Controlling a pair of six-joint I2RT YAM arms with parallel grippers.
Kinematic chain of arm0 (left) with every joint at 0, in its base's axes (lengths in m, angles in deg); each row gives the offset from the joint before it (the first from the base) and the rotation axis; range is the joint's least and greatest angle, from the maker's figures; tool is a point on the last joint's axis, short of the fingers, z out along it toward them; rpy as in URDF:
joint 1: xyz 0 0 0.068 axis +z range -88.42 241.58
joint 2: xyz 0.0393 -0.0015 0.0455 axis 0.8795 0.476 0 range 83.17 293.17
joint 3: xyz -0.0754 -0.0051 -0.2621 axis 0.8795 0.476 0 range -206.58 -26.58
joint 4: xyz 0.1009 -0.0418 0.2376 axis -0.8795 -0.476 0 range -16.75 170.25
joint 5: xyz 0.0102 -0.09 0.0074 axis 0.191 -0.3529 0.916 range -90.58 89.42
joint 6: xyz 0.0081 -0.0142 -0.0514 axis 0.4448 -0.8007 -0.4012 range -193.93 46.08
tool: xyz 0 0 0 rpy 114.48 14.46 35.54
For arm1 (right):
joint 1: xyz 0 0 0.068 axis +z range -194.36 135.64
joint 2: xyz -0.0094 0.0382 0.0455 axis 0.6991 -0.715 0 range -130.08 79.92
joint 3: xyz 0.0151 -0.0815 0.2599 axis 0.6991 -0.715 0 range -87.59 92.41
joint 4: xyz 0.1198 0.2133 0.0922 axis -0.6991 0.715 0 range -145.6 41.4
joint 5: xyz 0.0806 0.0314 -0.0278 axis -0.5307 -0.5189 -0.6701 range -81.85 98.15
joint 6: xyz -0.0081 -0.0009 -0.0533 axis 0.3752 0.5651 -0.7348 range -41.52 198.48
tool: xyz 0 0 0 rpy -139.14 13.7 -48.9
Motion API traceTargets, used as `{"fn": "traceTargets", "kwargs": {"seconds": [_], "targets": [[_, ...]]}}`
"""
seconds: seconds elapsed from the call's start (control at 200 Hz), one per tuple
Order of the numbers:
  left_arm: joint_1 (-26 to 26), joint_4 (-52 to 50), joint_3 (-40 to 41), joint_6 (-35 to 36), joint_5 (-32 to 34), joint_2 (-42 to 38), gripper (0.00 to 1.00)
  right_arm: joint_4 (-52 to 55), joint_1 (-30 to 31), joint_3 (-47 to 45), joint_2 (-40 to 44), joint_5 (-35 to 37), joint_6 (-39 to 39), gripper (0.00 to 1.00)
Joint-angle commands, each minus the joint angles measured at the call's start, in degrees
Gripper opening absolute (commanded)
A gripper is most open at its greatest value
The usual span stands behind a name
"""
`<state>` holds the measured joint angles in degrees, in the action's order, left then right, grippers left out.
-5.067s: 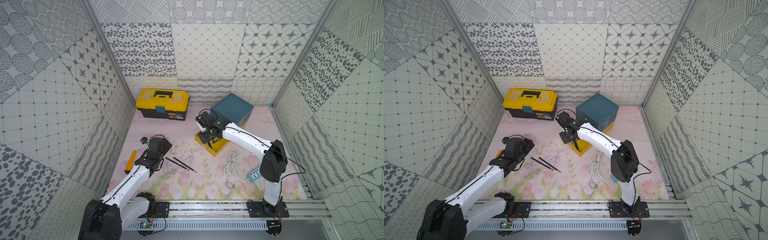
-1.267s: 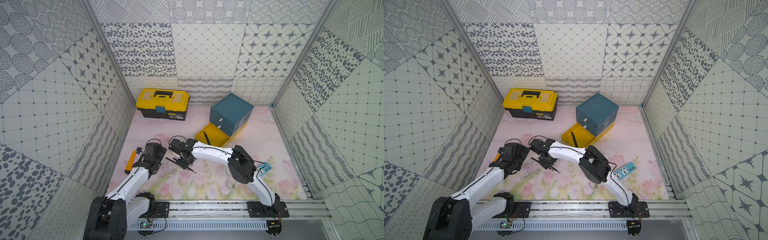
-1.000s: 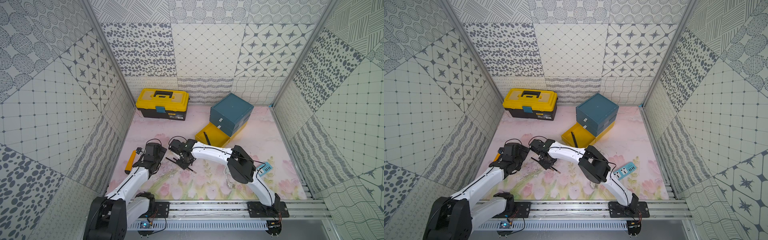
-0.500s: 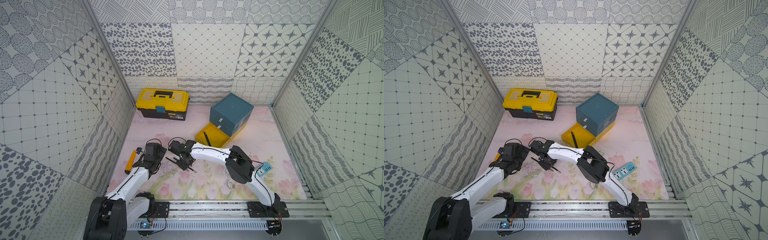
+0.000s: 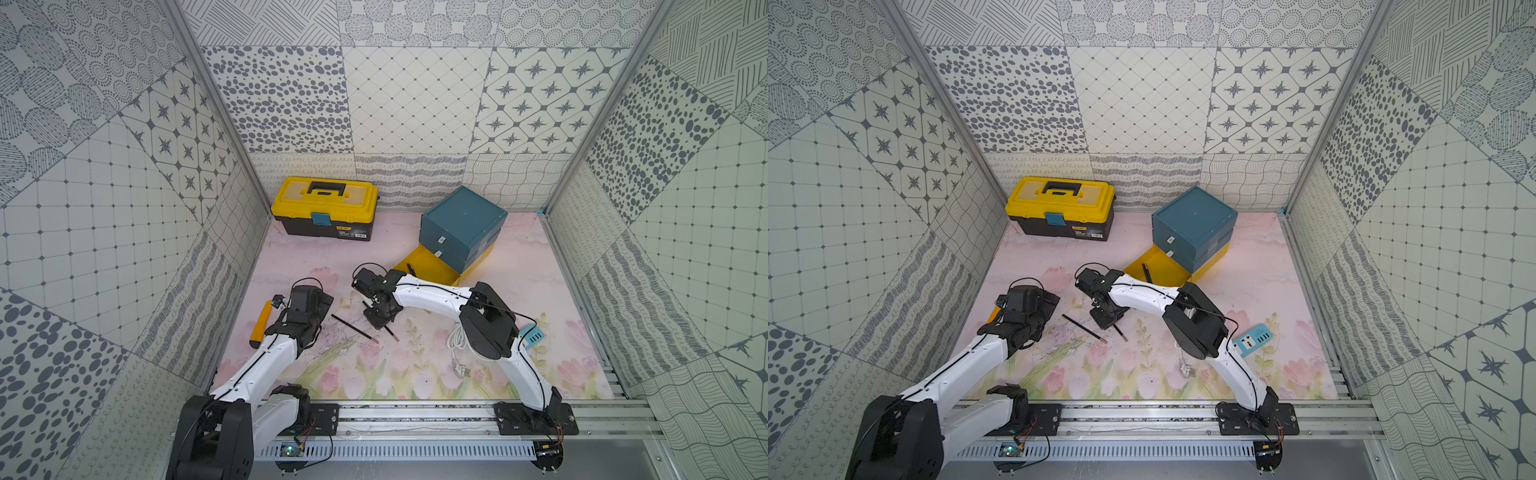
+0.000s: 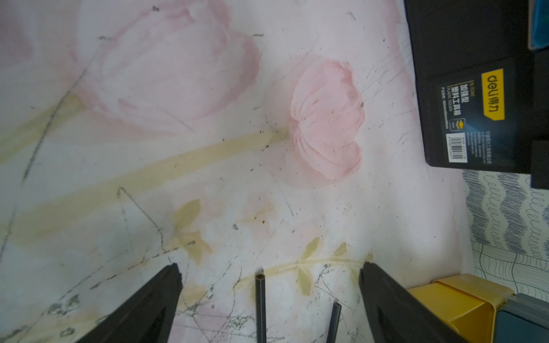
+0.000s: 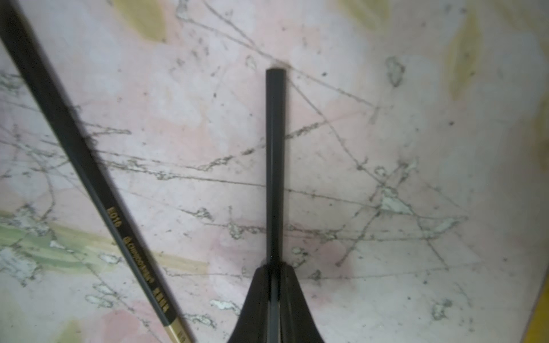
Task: Please place the pencils in the drawer according to their color
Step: Pick up the pencil from the center of the board, then place the pencil in the drawer.
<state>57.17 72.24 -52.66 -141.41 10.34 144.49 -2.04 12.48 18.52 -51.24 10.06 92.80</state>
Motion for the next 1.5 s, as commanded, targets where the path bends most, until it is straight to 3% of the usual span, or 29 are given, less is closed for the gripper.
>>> {"fn": "traceTargets", "kwargs": {"seconds": [0.0, 0.295, 0.811, 1.491], "targets": [[0.18, 0.72, -0.09, 0.07, -0.02, -0.16, 0.99, 4.18, -1.56, -2.6, -1.61, 4.79, -1.95, 0.0], [0.18, 0.67, -0.07, 0.49, 0.16, -0.42, 0.99, 4.22, -1.47, 0.33, 1.85, 3.71, -2.99, 0.0], [0.19, 0.88, -0.1, 0.71, 0.04, -0.41, 0.99, 4.27, -1.83, 3.28, 12.67, 8.46, -3.48, 0.0], [0.17, 2.26, -0.36, 0.61, -1.07, 0.84, 0.99, 3.11, -13.86, 3.54, 14.89, 14.27, -3.95, 0.0]]}}
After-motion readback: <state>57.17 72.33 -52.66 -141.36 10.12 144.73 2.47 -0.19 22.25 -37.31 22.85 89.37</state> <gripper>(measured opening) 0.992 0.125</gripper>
